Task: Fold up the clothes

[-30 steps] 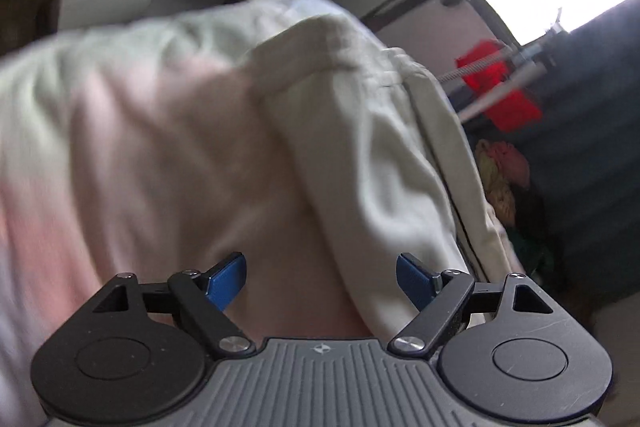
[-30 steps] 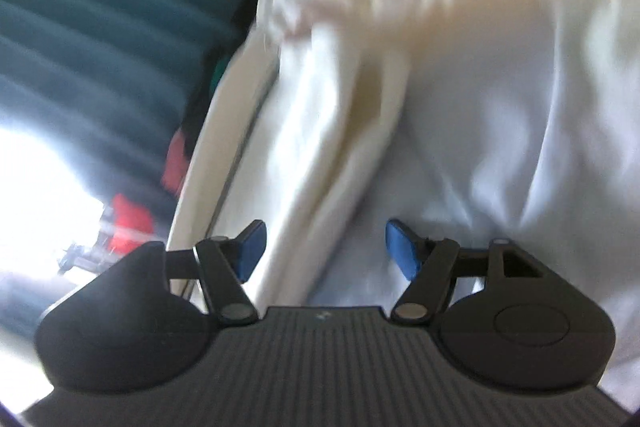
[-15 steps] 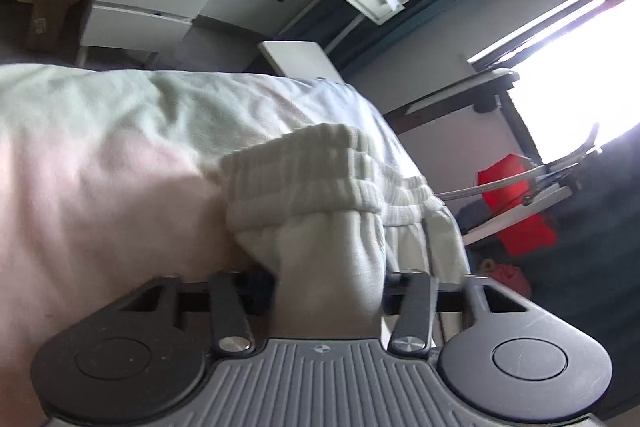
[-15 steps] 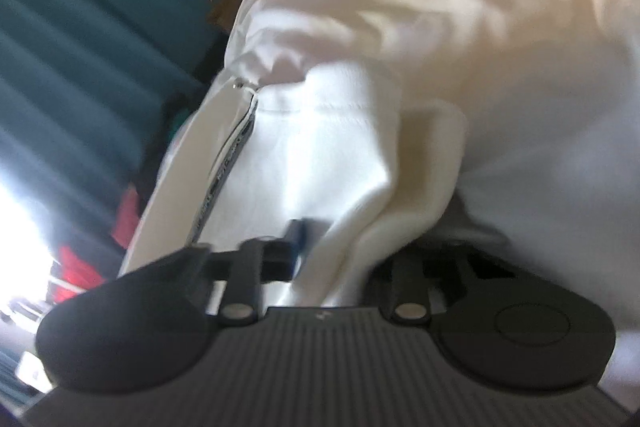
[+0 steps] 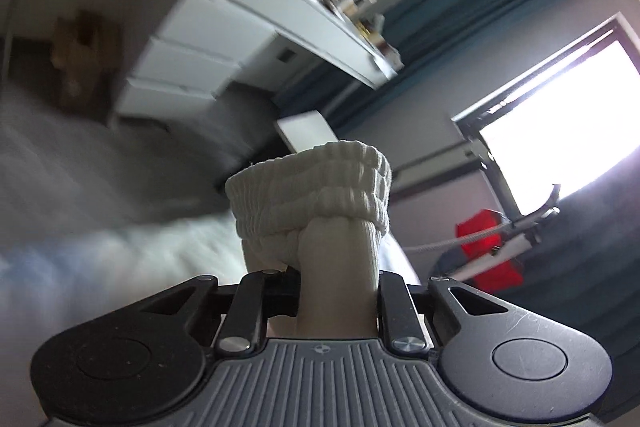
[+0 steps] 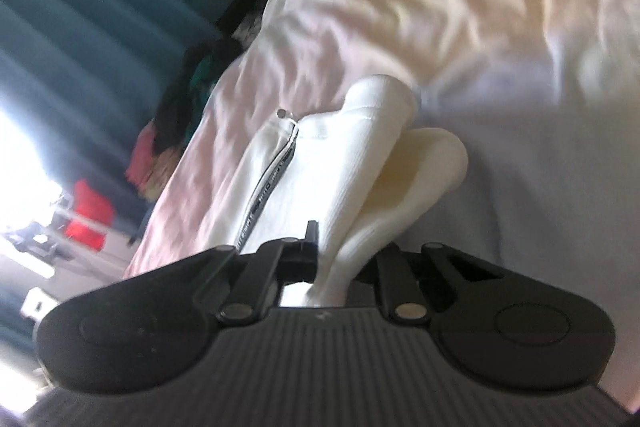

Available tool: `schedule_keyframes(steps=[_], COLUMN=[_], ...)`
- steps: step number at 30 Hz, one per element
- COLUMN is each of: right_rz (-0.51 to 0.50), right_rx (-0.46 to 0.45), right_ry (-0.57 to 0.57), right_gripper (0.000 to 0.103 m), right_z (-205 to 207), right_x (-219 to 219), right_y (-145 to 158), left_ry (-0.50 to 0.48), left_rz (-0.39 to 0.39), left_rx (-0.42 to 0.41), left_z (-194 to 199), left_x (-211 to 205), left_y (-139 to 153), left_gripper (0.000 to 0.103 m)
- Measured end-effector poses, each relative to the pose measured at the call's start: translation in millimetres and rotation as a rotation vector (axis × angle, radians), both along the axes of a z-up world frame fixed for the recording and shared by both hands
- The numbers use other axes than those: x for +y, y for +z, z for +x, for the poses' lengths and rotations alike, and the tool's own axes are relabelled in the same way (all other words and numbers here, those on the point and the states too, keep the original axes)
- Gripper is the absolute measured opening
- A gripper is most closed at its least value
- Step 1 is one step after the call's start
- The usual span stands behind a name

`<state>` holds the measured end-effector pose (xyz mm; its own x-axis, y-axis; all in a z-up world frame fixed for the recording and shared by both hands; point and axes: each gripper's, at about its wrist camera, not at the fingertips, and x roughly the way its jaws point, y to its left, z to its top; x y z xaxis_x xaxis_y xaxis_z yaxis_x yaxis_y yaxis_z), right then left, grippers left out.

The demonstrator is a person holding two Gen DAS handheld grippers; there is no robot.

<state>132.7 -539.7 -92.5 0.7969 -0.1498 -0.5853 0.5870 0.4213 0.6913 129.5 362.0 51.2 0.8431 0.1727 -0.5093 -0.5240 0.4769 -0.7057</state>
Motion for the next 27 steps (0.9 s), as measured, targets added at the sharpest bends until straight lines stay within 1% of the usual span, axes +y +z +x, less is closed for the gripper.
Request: schedule_keyframes(steps=[3, 4, 6, 8, 10, 12, 13, 14, 15, 16, 17, 18, 19, 20, 21, 22, 23, 24, 25, 26, 27], right_rz=[0.102, 0.139, 0.201, 0.173, 0.151, 0.119, 0.104, 0.128, 0.151, 0.174, 0.198, 0.223, 0.233, 0.243, 0.252, 0.271, 0.285, 0.292, 0.293, 0.294, 0.298], right_rx=[0.010, 0.020, 0.005, 0.030, 0.055, 0.082, 0.112, 0.130, 0.148, 0.166, 0.154, 0.143, 0.130, 0.118, 0.105, 0.085, 0.047, 0.014, -0.009, -0.031, -0.049], right_ry=[0.045, 0.055, 0.067, 0.087, 0.099, 0.101, 0.098, 0.087, 0.076, 0.064, 0.043, 0.022, -0.006, -0.034, -0.056, -0.060, -0.052, -0.049, -0.048, -0.042, -0.032], right_gripper=[0.011, 0.011, 0.011, 0.011, 0.012, 0.015, 0.020, 0.029, 0.034, 0.040, 0.047, 0.051, 0.058, 0.063, 0.063, 0.063, 0.063, 0.063, 0.063, 0.063, 0.063], right_z=[-22, -27, -40, -45, -49, -52, -55, -57, -59, -61, -67, -73, -79, -84, -88, -91, -94, -97, -100, -103, -102], right_x=[22, 27, 35, 41, 46, 51, 52, 50, 47, 44, 41, 39, 37, 35, 35, 35, 37, 39, 42, 42, 44], right_y=[-4, -4, -3, 0, 2, 1, -1, -5, -9, -13, -14, -15, -14, -13, -11, -8, -5, -1, 3, 7, 8], left_ry=[0.024, 0.021, 0.016, 0.011, 0.010, -0.005, -0.016, -0.029, -0.065, -0.082, -0.098, -0.114, -0.132, -0.153, -0.174, -0.198, -0.215, -0.214, -0.212, -0.212, -0.212], left_rz=[0.015, 0.019, 0.028, 0.035, -0.010, -0.040, -0.052, -0.061, -0.047, -0.033, -0.019, -0.003, 0.025, 0.074, 0.124, 0.199, 0.274, 0.330, 0.385, 0.423, 0.461], left_rx=[0.033, 0.052, 0.092, 0.130, 0.138, 0.145, 0.147, 0.149, 0.148, 0.158, 0.168, 0.179, 0.198, 0.223, 0.247, 0.260, 0.264, 0.267, 0.268, 0.258, 0.246], left_z=[-58, -70, -96, -122, -138, -147, -153, -159, -163, -168, -173, -178, -182, -185, -188, -189, -188, -193, -197, -198, -199], left_x=[40, 48, 64, 79, 86, 88, 90, 91, 91, 89, 87, 85, 79, 70, 61, 51, 40, 30, 20, 9, -2], left_y=[4, -3, -16, -30, -55, -74, -81, -87, -89, -88, -88, -87, -84, -79, -74, -66, -58, -49, -40, -32, -23], left_gripper=[0.020, 0.020, 0.020, 0.020, 0.022, 0.026, 0.028, 0.032, 0.037, 0.042, 0.052, 0.062, 0.068, 0.078, 0.082, 0.082, 0.083, 0.087, 0.089, 0.093, 0.093])
